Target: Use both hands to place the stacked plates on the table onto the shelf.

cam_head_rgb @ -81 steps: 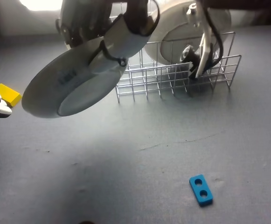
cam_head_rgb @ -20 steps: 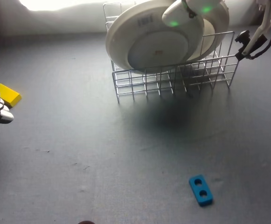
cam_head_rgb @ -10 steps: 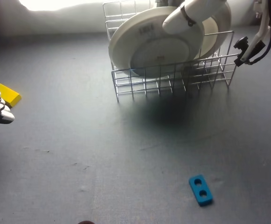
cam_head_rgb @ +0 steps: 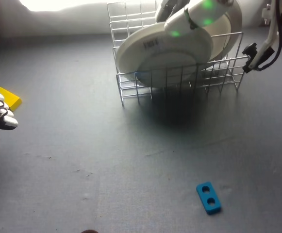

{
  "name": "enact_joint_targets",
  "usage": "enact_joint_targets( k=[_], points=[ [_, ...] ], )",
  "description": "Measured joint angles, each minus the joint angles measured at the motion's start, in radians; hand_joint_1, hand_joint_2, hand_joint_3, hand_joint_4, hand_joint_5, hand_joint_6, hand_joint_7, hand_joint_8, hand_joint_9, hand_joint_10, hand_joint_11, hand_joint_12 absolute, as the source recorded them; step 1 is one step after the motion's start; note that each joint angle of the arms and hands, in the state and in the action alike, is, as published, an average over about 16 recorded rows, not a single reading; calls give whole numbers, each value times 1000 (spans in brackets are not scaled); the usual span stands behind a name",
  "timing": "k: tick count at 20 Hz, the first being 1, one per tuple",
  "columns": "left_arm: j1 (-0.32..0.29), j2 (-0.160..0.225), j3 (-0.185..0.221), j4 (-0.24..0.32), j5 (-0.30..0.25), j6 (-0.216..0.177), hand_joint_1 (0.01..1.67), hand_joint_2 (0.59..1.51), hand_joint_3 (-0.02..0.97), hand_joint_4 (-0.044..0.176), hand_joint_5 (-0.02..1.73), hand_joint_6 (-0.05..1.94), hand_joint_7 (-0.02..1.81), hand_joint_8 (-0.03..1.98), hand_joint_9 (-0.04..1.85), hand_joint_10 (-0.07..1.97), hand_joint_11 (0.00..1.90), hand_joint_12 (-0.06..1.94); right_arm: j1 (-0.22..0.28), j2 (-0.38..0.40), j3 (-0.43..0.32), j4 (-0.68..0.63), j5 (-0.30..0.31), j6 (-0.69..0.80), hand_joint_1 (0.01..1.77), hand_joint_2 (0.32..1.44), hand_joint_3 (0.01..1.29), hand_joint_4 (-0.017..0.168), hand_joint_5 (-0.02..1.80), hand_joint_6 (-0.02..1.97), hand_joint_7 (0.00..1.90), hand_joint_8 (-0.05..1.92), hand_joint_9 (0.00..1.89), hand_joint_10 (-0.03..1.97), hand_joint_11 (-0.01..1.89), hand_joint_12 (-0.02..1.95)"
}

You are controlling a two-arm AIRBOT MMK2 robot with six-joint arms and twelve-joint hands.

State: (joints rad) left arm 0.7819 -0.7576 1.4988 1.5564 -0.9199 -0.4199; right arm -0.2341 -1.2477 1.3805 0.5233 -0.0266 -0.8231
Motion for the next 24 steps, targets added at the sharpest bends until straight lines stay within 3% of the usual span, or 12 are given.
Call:
enact_joint_targets(
  k=[9, 19, 24],
  points=[
    [-21, 0, -18, 7, -15, 19, 22, 1101, 18, -1, 158, 13, 143, 0, 89, 16, 20, 94, -7, -1, 3, -4, 18, -1, 1048, 996, 12, -3, 965, 45, 1126, 11, 1027, 238, 552, 1301],
    [-121, -8, -71, 18, -78, 101, 23, 1100, 18, 0, 170, 12, 147, 0, 85, 16, 22, 62, 21, 9, -13, -4, 1, -2, 935, 972, 12, -3, 858, 40, 996, 12, 905, 238, 421, 1293],
    [-180, -15, -97, 34, -110, 115, 23, 1102, 18, -1, 172, 12, 145, 0, 80, 15, 22, 41, 57, 41, -55, -22, -4, -16, 851, 966, 12, -3, 790, 40, 918, 11, 841, 208, 353, 1275]
  ],
)
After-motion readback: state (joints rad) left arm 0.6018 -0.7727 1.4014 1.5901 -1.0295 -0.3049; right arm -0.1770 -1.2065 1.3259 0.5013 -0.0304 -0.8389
